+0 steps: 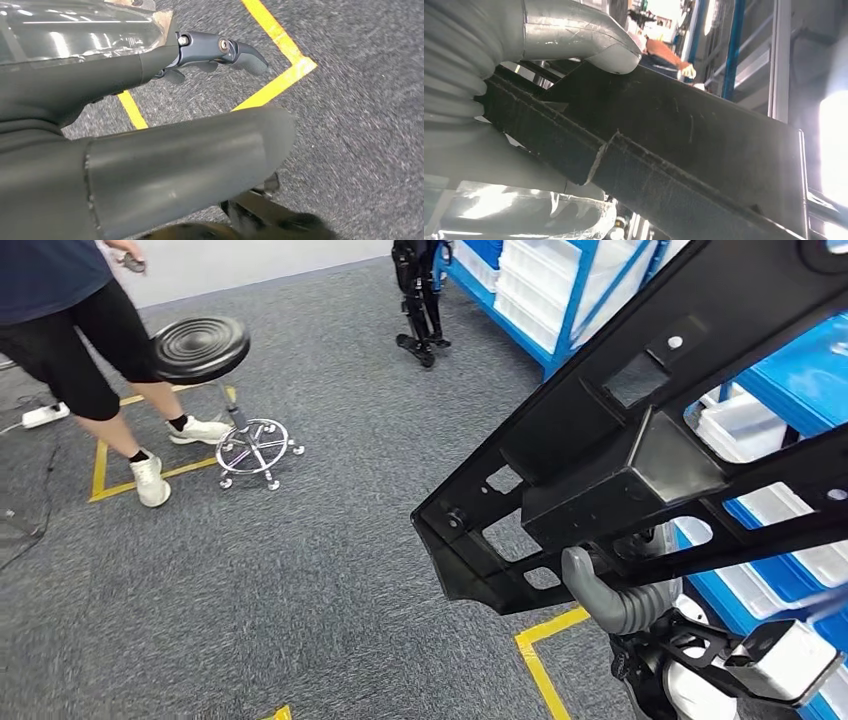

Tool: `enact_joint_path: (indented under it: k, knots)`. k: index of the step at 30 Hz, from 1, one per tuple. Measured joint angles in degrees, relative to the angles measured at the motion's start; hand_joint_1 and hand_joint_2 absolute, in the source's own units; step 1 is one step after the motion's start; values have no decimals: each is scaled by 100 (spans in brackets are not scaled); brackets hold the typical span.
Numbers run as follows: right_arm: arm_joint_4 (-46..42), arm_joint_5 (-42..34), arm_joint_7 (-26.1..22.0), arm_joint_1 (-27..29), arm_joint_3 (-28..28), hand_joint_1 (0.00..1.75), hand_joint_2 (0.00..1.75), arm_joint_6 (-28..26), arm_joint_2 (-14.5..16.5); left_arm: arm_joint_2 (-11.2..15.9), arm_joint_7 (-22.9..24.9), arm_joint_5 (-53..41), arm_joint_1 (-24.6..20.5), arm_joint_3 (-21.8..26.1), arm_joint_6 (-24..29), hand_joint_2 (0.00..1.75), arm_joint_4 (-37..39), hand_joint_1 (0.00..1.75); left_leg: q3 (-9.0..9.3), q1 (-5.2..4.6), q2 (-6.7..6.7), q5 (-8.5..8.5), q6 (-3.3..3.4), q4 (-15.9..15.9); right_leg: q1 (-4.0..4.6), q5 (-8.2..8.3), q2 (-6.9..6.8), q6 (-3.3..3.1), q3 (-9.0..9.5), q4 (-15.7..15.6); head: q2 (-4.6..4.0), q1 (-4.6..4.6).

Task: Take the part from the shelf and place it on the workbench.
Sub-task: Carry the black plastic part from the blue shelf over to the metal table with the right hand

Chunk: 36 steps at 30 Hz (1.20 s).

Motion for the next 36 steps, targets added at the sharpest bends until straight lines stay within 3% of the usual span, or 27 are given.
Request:
enact_joint_path:
  k: [2, 3, 5, 6, 8, 10, 12, 13, 15, 16, 17, 19, 21, 23, 25, 27, 28, 29, 30, 32, 34, 36]
  knots:
    - [-12, -1, -5, 5, -4, 164, 175, 0, -4, -1, -11, -7, -16, 0, -2, 0, 0, 0, 355, -48, 199, 141, 57, -605, 41, -25, -112, 36, 5, 8, 0, 8]
    - [-19, -2, -13, 11, -7, 164, 175, 0, -8, 1, -14, -21, -21, -1, -7, 0, 0, 0, 410, -80, 232, 138, 92, -710, 60, -36, -164, 59, 6, 11, 0, 14]
    - [-26, -10, -40, 25, -11, 164, 175, -7, -13, 10, -13, -55, -11, -2, -31, 0, 1, 0, 413, -113, 103, 155, 173, -734, 65, -51, -257, 105, 18, 5, 0, 18]
    - [-30, -14, -57, 33, -20, 164, 175, -12, -19, 15, -7, -70, 1, -4, -45, 0, 1, 0, 424, -110, 43, 173, 212, -764, 57, -82, -210, 123, 15, 32, 0, 20]
    - [-47, -21, -90, 64, -60, 164, 175, -26, -35, 33, 32, -74, 4, -8, -75, 0, 2, 0, 455, -75, -86, 220, 291, -824, 36, -270, 93, 123, -128, 361, 0, 34]
    - [-61, -22, -113, 134, -112, 164, 175, -51, -60, 63, 82, -74, -9, -9, -108, 0, 2, 0, 448, -60, -241, 236, 323, -835, 7, -573, 394, 80, -496, 1111, 0, 61]
    - [-63, -19, -119, 219, -142, 164, 175, -82, -85, 87, 112, -74, -5, -9, -137, 0, 2, 0, 439, -58, -418, 240, 325, -833, -13, -716, 464, 106, -782, 1642, 0, 75]
    - [-63, -18, -119, 250, -151, 164, 175, -92, -96, 94, 120, -74, 2, -9, -152, 0, 2, 0, 439, -55, -506, 242, 321, -829, -27, -661, 472, 155, -784, 1605, 0, 75]
    - [-63, -18, -119, 277, -173, 164, 175, -98, -111, 99, 137, -74, 15, -9, -191, 0, 3, 0, 440, -36, -680, 242, 294, -803, -84, -338, 547, 295, -503, 954, 0, 78]
    - [-61, -18, -119, 281, -185, 164, 175, -98, -114, 106, 144, -74, 17, -9, -203, 0, 4, 0, 427, -32, -762, 238, 261, -781, -114, -196, 670, 350, -343, 601, 0, 81]
    - [-65, -19, -121, 289, -197, 164, 175, -98, -115, 116, 154, -74, 17, -9, -213, 0, 4, 0, 401, -32, -836, 232, 224, -743, -145, -93, 798, 366, -218, 324, 0, 85]
    - [-71, -21, -124, 317, -217, 164, 175, -99, -119, 137, 171, -75, 24, -9, -217, 0, 6, 0, 332, -39, -963, 253, 145, -718, -144, -52, 935, 307, -159, 186, 0, 87]
    - [-76, -24, -127, 330, -229, 164, 175, -99, -124, 140, 186, -76, 53, -9, -216, 0, 15, 0, 280, -24, -1027, 283, 94, -720, -137, -19, 824, 224, -163, 186, 0, 77]
    - [-77, -24, -129, 332, -231, 164, 175, -98, -125, 139, 192, -76, 77, -9, -216, 0, 25, 0, 167, -35, -727, 148, 64, -508, -141, 2, 679, 143, -162, 173, 0, 46]
    - [-78, -22, -130, 339, -232, 164, 175, -98, -129, 137, 192, -76, 70, -9, -215, 0, 26, 0, -134, -51, -315, -203, 49, 128, -100, 3, 512, 70, -168, 167, 0, 16]
    - [-78, -21, -130, 341, -233, 164, 175, -98, -133, 130, 192, -80, 62, -11, -216, 0, 28, 0, -447, -44, -205, -478, 54, 792, -45, -4, 330, 22, -184, 168, 0, 11]
    - [-78, -21, -130, 342, -233, 164, 175, -97, -134, 126, 192, -81, 66, -12, -219, 0, 29, 0, -484, -45, -198, -485, 68, 896, -25, -6, 242, 10, -189, 169, 0, 11]
    - [-78, -21, -130, 342, -232, 164, 175, -97, -134, 124, 193, -83, 71, -13, -223, 0, 30, 0, -404, -51, -186, -398, 90, 785, -9, -9, 160, -2, -190, 169, 0, 10]
    - [-78, -21, -130, 340, -232, 164, 175, -97, -134, 125, 195, -84, 75, -13, -227, 0, 31, 0, -213, -64, -139, -245, 123, 477, 1, -13, 83, -5, -186, 168, 0, 10]
    - [-84, -21, -130, 337, -233, 164, 175, -96, -134, 133, 204, -96, 64, -14, -237, 0, 31, 0, 238, -135, 136, 1, 202, -276, 35, -24, -49, -2, -173, 170, 0, 11]
    - [-91, -20, -130, 336, -233, 164, 175, -94, -134, 143, 220, -118, 38, -16, -242, 0, 31, 0, 422, -213, 307, 50, 262, -631, 63, -37, -171, 19, -166, 169, 0, 13]
    - [-97, -18, -130, 334, -232, 164, 175, -91, -130, 151, 246, -131, 28, -17, -247, 0, 31, 0, 429, -227, 176, 70, 310, -697, 74, -53, -289, 51, -150, 153, 0, 12]
